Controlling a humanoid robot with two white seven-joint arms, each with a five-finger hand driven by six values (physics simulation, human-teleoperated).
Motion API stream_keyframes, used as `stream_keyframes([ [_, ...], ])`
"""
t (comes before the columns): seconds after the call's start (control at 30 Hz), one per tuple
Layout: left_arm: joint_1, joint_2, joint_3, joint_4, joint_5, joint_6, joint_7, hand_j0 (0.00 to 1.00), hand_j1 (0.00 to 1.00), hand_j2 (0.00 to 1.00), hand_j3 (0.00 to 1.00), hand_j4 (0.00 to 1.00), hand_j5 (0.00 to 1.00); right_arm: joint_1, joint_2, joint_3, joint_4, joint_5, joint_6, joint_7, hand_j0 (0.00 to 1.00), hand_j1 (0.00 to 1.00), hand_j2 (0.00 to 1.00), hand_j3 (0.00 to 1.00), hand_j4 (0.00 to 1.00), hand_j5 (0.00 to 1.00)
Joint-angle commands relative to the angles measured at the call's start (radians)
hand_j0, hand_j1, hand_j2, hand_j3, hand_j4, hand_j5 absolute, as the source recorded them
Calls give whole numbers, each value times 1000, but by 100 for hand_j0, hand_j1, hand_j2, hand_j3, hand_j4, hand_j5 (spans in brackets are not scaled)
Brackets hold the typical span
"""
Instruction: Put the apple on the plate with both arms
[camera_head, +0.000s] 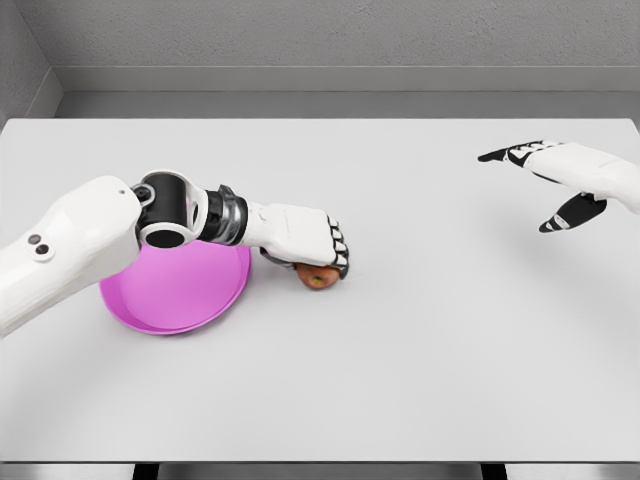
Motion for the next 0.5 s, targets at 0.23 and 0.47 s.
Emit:
stream_keyframes([
  [0.23, 0, 1, 2, 0, -2, -2, 3, 29, 29, 29, 29, 29, 29, 0, 0, 0, -2, -2, 1, 0, 100, 100, 100, 100, 100, 100],
  [0.47, -3, 10, 52, -2, 90, -2, 8, 28, 28, 28, 28, 28, 28, 0, 0, 0, -2, -2, 1, 0, 100, 100, 100, 100, 100, 100],
])
